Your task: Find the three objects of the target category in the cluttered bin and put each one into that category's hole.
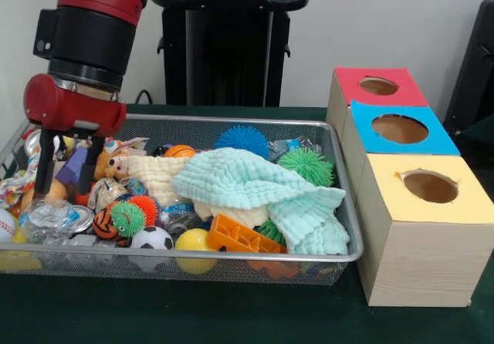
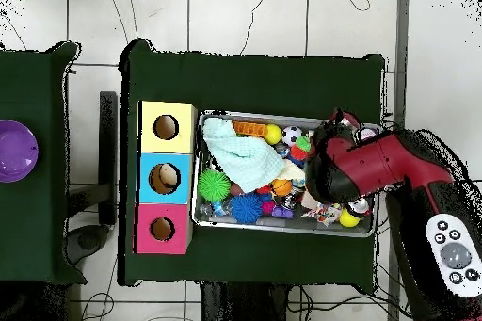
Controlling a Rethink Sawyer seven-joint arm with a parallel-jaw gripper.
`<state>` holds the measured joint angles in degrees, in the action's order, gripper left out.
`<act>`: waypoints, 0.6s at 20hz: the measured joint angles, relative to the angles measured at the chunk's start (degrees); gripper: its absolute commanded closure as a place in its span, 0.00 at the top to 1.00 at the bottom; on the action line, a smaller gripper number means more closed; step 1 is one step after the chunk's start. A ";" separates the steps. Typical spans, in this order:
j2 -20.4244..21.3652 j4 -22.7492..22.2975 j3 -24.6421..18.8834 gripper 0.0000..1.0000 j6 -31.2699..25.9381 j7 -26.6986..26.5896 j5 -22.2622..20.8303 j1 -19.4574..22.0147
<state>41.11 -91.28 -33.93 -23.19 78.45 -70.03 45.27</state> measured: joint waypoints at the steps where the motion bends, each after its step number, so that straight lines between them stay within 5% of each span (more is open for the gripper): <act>1: 0.01 -0.16 0.85 1.00 0.64 0.00 -0.48 -0.42; 12: -2.01 -0.55 8.39 1.00 4.08 0.00 -2.20 -2.59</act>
<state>39.10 -91.83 -25.54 -19.11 78.45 -72.23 42.68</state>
